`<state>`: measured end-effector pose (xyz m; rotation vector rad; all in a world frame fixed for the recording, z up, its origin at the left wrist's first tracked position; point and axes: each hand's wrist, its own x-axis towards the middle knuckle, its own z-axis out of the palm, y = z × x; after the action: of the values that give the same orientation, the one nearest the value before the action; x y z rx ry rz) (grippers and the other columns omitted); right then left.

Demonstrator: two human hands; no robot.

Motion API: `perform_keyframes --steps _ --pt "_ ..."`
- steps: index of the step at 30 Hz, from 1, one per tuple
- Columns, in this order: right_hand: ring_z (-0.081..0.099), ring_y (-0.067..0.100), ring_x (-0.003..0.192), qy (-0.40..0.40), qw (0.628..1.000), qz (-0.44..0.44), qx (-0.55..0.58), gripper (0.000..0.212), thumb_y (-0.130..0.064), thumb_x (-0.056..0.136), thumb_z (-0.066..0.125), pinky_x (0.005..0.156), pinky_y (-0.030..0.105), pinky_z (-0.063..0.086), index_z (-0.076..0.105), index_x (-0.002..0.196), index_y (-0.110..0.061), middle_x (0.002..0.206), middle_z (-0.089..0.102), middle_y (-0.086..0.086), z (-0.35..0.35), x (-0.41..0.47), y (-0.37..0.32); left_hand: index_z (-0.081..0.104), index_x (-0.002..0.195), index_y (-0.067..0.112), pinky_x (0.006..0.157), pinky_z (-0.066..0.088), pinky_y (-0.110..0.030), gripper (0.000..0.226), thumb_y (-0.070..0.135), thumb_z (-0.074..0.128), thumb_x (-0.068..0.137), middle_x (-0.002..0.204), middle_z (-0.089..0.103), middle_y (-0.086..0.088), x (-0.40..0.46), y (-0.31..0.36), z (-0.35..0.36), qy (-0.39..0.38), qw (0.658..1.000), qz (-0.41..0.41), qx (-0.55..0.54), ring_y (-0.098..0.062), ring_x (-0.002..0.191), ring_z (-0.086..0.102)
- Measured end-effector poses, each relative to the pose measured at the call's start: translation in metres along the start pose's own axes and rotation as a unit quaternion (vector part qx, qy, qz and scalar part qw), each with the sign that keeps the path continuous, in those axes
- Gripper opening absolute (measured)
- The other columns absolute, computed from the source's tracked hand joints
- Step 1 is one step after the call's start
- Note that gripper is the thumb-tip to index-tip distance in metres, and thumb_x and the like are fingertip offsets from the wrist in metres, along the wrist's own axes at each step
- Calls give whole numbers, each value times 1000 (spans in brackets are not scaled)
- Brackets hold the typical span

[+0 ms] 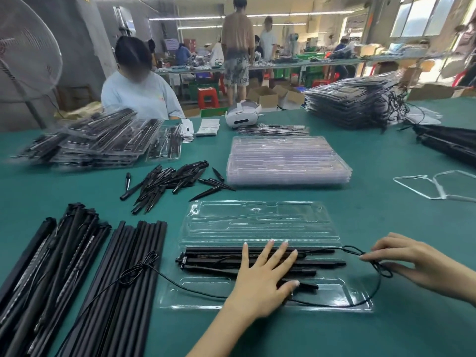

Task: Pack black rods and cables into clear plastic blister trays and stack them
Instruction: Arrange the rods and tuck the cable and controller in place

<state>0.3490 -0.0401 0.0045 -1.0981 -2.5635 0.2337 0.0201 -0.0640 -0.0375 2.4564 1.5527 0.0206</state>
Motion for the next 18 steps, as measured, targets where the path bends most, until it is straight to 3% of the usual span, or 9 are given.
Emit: perform_keyframes --steps 3,8,12,14,16,18 --pt "53 -2 91 20 1000 -7 7 32 -48 98 39 75 11 42 65 116 -46 101 56 -23 0 3 -5 -5 149 44 106 -29 -51 50 50 9 101 153 -20 23 2 1 -5 -23 999 -13 -30 -6 139 -28" --pt "53 8 120 46 998 -29 24 29 -43 99 42 94 18 43 67 113 -41 135 54 -15 0 8 -15 -8 148 45 104 -29 -52 48 45 10 103 151 -23 22 1 5 -2 -11 1000 -24 -3 -10 140 -29" --pt "64 7 103 54 996 -24 73 24 -23 97 54 84 19 48 66 113 -36 111 66 -16 2 14 -26 -10 147 45 104 -28 -53 49 44 10 103 149 -25 22 2 5 0 -3 1000 -23 10 -10 140 -29" --pt "66 4 89 73 993 1 89 40 -15 90 61 80 15 47 60 120 -41 96 67 -16 8 16 -30 -10 148 45 103 -28 -53 49 45 10 103 149 -26 23 2 5 1 -2 1000 -22 8 -10 140 -29" --pt "62 7 73 102 984 52 133 50 -18 84 62 77 13 45 50 122 -48 79 64 -12 16 18 -41 -10 148 44 103 -29 -53 49 45 10 103 148 -26 23 2 4 2 -1 1000 -21 7 -10 140 -29" --pt "52 17 60 144 960 99 220 40 -23 84 60 69 17 43 47 112 -47 67 57 -3 24 22 -52 -9 148 44 103 -29 -53 49 46 9 103 147 -26 24 2 4 2 1 1000 -23 3 -10 141 -28"
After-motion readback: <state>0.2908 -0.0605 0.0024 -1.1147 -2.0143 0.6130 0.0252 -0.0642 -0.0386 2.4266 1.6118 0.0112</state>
